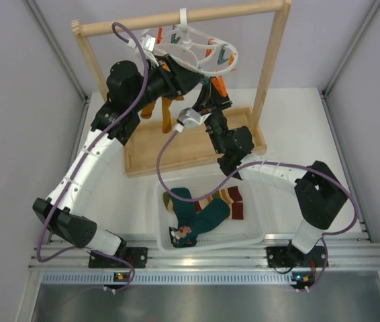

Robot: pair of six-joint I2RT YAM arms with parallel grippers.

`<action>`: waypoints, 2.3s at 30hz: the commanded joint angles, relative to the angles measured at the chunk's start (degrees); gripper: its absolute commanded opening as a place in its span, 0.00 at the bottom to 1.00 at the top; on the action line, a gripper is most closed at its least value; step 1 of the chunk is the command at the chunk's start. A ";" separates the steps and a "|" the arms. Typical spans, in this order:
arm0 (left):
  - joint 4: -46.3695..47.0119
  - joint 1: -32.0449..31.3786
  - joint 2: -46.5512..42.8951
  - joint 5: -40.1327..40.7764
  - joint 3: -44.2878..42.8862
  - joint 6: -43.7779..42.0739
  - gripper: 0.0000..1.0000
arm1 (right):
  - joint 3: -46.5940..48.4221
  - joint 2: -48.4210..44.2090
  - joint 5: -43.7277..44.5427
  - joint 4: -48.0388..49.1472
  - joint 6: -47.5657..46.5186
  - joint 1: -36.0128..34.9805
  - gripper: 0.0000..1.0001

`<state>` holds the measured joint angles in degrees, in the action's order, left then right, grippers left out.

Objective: Clip the socks to the hanger
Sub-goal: Open the clamp at the hanger.

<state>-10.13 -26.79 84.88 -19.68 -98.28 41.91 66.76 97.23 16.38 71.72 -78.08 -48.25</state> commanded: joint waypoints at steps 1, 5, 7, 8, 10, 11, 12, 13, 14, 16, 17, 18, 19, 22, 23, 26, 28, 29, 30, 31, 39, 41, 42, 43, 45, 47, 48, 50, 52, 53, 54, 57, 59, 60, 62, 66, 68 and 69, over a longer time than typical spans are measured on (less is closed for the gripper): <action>3.97 -0.11 0.37 1.66 0.10 -2.79 0.65 | 1.70 0.06 -3.29 5.79 -1.28 -1.58 0.00; 4.77 -0.28 0.28 2.98 0.11 -4.90 0.69 | 1.70 0.24 -3.03 6.32 -2.07 -1.94 0.00; 4.77 -0.37 0.28 3.33 0.11 -5.43 0.70 | 2.14 0.42 -2.23 6.06 -2.16 -2.20 0.00; 4.86 -0.46 0.28 3.33 0.19 -5.70 0.70 | 2.23 0.42 -2.06 5.89 -2.16 -2.29 0.00; 5.21 -0.81 0.02 3.33 0.63 -6.75 0.71 | 2.58 0.50 -1.44 5.88 -2.25 -2.55 0.00; 5.30 -0.81 0.02 3.42 0.81 -7.10 0.72 | 2.67 0.59 -1.18 5.97 -2.25 -2.64 0.00; 5.30 -0.90 -0.15 3.68 0.81 -7.37 0.72 | 2.67 0.50 -0.83 5.97 -2.25 -2.64 0.00; 5.30 -0.90 -0.07 3.69 0.81 -7.37 0.71 | 2.58 0.59 -0.65 6.15 -2.25 -2.90 0.00; 5.38 -0.90 -0.07 3.69 0.81 -7.11 0.70 | 2.41 0.50 -0.48 5.97 -2.16 -2.90 0.00; 5.73 -0.90 0.02 3.16 0.90 -6.93 0.69 | 2.23 0.33 -0.21 5.88 -2.07 -3.17 0.00; 6.00 -0.90 0.11 3.42 0.90 -6.50 0.69 | 2.15 0.33 -0.04 5.80 -2.07 -3.17 0.00; 6.26 -0.81 0.20 3.51 0.98 -6.23 0.69 | 2.32 0.24 0.05 5.80 -1.90 -3.25 0.00; 6.61 -0.90 0.28 3.42 0.98 -6.23 0.69 | 2.32 0.24 0.05 5.62 -1.81 -3.34 0.00; 8.28 -0.90 0.46 1.85 1.33 -5.79 0.68 | 2.67 0.15 0.93 4.83 -1.81 -3.52 0.00; 8.89 -0.99 0.46 1.14 1.60 -5.79 0.68 | 2.85 0.24 1.02 4.48 -1.63 -3.61 0.00; 11.35 -1.08 0.11 -0.09 3.00 -6.75 0.68 | 3.28 0.50 1.37 4.39 -1.89 -3.61 0.00; 10.40 -1.07 0.02 0.69 3.10 -7.10 0.68 | 3.90 0.94 2.07 4.39 -2.07 -3.69 0.00; 8.65 -0.99 -0.07 1.57 3.09 -7.45 0.73 | 4.42 1.03 2.34 4.39 -2.07 -3.78 0.00; 7.68 -1.07 -0.50 2.19 3.36 -7.54 0.74 | 4.60 1.12 3.03 4.30 -1.99 -3.78 0.00; 7.41 -0.99 -0.68 2.71 3.53 -7.37 0.74 | 4.78 1.12 3.22 4.48 -2.07 -3.70 0.00; 6.79 -1.25 -1.03 0.53 3.79 -7.19 0.76 | 4.60 1.73 3.04 5.97 -3.30 -3.78 0.00; 8.10 -1.25 -1.73 -0.27 4.76 -7.46 0.79 | 5.04 1.65 3.30 5.45 -2.87 -3.78 0.00; 8.11 -1.25 -1.74 -0.79 5.03 -7.54 0.78 | 5.04 1.65 3.39 5.10 -2.78 -3.78 0.00; 7.94 -1.25 -1.74 -0.80 5.03 -7.63 0.78 | 5.04 1.56 3.39 5.27 -2.60 -3.78 0.00; 8.02 -1.25 -1.91 -1.50 5.46 -8.33 0.80 | 4.96 1.47 3.39 4.92 -2.25 -4.04 0.00; 7.76 -1.25 -2.18 0.08 5.47 -8.51 0.79 | 4.78 1.38 3.13 5.18 -2.25 -3.96 0.00; 7.67 -1.16 -2.09 0.43 5.29 -8.51 0.78 | 4.78 1.38 3.13 5.27 -2.34 -4.04 0.00; 7.93 -1.16 -2.00 1.66 4.68 -7.90 0.76 | 4.43 1.21 2.87 5.44 -2.42 -4.13 0.00; 8.28 -0.99 -2.00 2.19 4.33 -6.94 0.74 | 4.08 1.21 2.69 5.79 -2.77 -4.05 0.00; 8.63 -0.99 -1.83 2.37 3.98 -6.58 0.74 | 3.99 1.29 2.52 5.97 -2.86 -4.05 0.00; 8.81 -0.99 -1.91 2.11 3.89 -6.14 0.74 | 3.99 1.29 2.51 6.06 -2.86 -4.13 0.00; 9.08 -0.90 -1.82 2.72 3.01 -5.00 0.73 | 3.99 1.47 2.69 6.32 -3.13 -4.05 0.00; 8.99 -0.55 -2.00 4.29 2.66 -3.86 0.73 | 3.99 1.64 2.69 6.50 -3.56 -4.13 0.00; 8.99 -0.37 -2.00 4.74 2.65 -3.42 0.73 | 3.90 1.56 2.78 6.85 -3.65 -4.13 0.00; 8.73 -0.11 -2.53 6.05 2.74 -1.92 0.72 | 3.82 1.56 3.04 6.68 -3.92 -4.13 0.00; 9.25 0.07 -2.70 7.81 2.92 -0.17 0.69 | 3.46 1.56 3.13 7.03 -3.83 -4.22 0.00; 9.69 0.15 -2.35 7.38 2.83 0.54 0.68 | 3.20 1.56 3.22 6.94 -3.83 -4.22 0.00; 10.39 0.24 -2.27 7.38 2.92 0.80 0.68 | 3.11 1.47 3.30 6.85 -3.74 -4.13 0.00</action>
<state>-4.64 -27.75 84.47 -16.60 -92.99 40.45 68.82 99.09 20.18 74.19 -81.45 -50.98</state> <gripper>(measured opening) 0.680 0.241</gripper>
